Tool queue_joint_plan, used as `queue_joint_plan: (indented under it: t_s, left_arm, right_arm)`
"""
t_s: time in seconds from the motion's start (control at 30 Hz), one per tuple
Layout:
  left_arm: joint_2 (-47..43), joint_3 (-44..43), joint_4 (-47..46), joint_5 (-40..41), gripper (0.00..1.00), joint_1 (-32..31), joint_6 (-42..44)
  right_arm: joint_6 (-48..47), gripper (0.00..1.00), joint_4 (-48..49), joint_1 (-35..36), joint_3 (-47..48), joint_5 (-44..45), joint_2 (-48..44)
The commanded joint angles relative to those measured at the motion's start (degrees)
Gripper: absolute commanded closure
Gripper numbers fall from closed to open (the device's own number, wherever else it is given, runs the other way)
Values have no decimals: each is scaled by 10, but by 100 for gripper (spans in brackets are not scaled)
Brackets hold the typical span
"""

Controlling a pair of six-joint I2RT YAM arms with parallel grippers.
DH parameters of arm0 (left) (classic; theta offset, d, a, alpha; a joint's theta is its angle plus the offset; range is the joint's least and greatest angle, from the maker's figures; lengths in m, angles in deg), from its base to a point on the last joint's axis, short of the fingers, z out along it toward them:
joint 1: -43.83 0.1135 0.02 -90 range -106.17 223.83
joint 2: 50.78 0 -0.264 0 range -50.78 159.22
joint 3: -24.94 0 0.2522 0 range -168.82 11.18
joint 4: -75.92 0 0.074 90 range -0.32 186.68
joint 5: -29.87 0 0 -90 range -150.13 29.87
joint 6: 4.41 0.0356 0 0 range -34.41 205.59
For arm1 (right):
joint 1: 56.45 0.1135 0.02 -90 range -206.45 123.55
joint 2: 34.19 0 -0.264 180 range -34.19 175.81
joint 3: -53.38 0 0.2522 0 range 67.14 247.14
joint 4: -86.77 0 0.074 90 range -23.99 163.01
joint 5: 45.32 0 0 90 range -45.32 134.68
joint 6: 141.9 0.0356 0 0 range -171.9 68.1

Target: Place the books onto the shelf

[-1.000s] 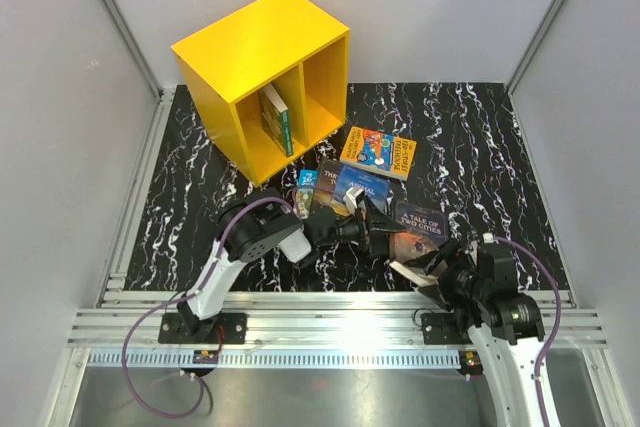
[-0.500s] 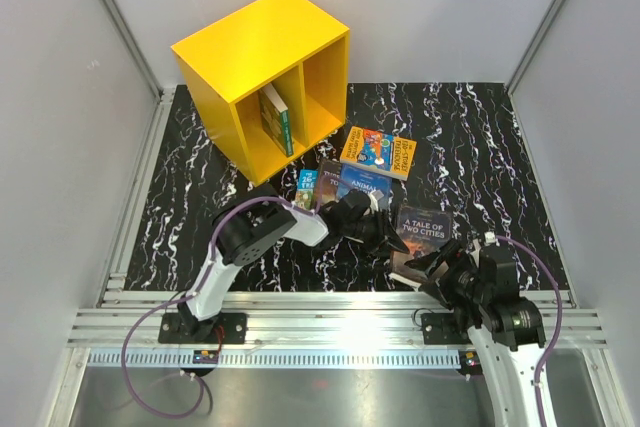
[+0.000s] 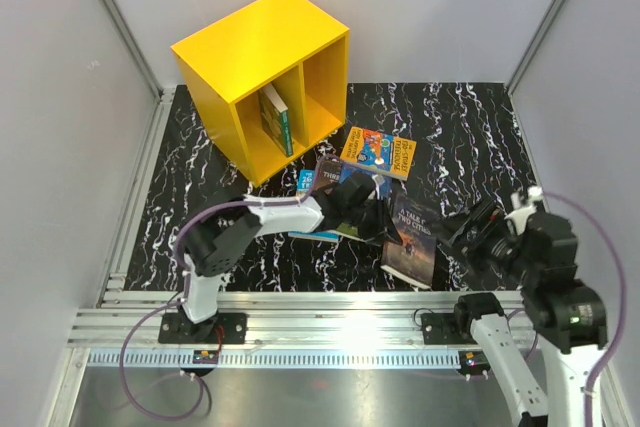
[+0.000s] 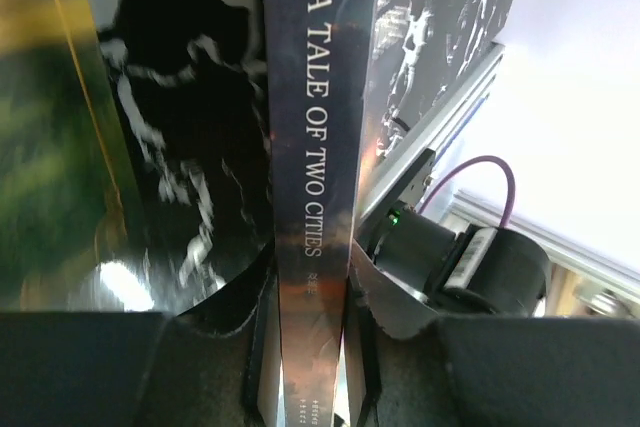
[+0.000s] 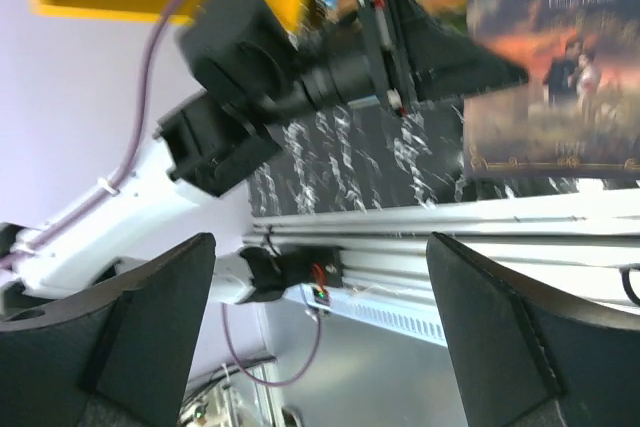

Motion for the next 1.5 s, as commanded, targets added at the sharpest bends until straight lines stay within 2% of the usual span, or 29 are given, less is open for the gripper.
queue_joint_plan:
  t_s: [0.0,0.17,0.27,0.3,0.37,0.43,0.53,0.6,0.7,0.83,1.0,1.1,1.17,1.2,1.23,1.27,1.3,1.33,1.37,1.4,1.43,1.47]
  left_arm:
    - [-113,-59,97,79,100,3,81]
    - [-205,-115,248,209,100,-1,149]
    - [-248,-146,356,335,100,-11,178]
    - [-265,-185,464,485,100,-15,173]
    - [-273,-188,513,519,100,-16,165]
    - [-294,-184,549,608,100,-15,152]
    - [-288,-200,660,733,100,-16,137]
    - [-269,-210,689,817,100,-15,141]
    - [-249,-217,705,899,100,-15,154]
    - [-204,-240,745,962,100,-2,113]
    - [-179,-225,723,1041,100,10,83]
    - [-172,-203,692,1066,100,36,58]
    - [-175,-181,630,1087,100,51,64]
    - [-180,-158,603,1104,100,56,71]
    - [-183,-145,563,1108,100,62,121]
    - [-187,-129,462,1110,100,75,155]
    - [-192,-87,401,1116,100,81,193]
    - [-204,-60,239,1113,100,94,292]
    - [-212,12,126,1072,100,103,369]
    - [-225,52,8,1051,100,108,505]
    - [-223,89,-214,1037,100,112,571]
    - [-215,130,-314,1025,100,112,636]
  right_arm:
    - [-62,5,-20,2,140,61,88]
    - [-94,5,3,2,229,89,200]
    - [-95,5,11,2,231,87,229]
    - [-87,5,7,2,221,88,239]
    - [-86,5,5,2,218,86,240]
    - [-88,5,4,2,206,80,240]
    - [-95,5,2,2,197,69,246]
    - [-103,5,1,2,194,57,252]
    - [-122,5,-2,2,193,49,262]
    - [-152,5,-18,2,186,41,274]
    - [-185,5,-38,2,170,36,278]
    - [-193,5,-39,2,147,34,279]
    - [-191,5,-34,3,130,25,275]
    - [-186,5,-26,2,109,21,272]
    - [-183,6,-22,2,97,17,264]
    - [-180,6,-18,2,85,12,258]
    - [-178,6,-17,2,66,8,256]
    - [-178,7,-16,2,56,5,245]
    - [-179,7,-17,2,47,5,240]
    - [-181,7,-19,2,32,5,227]
    - [-182,7,-20,2,23,7,220]
    - [-182,7,-20,2,15,6,215]
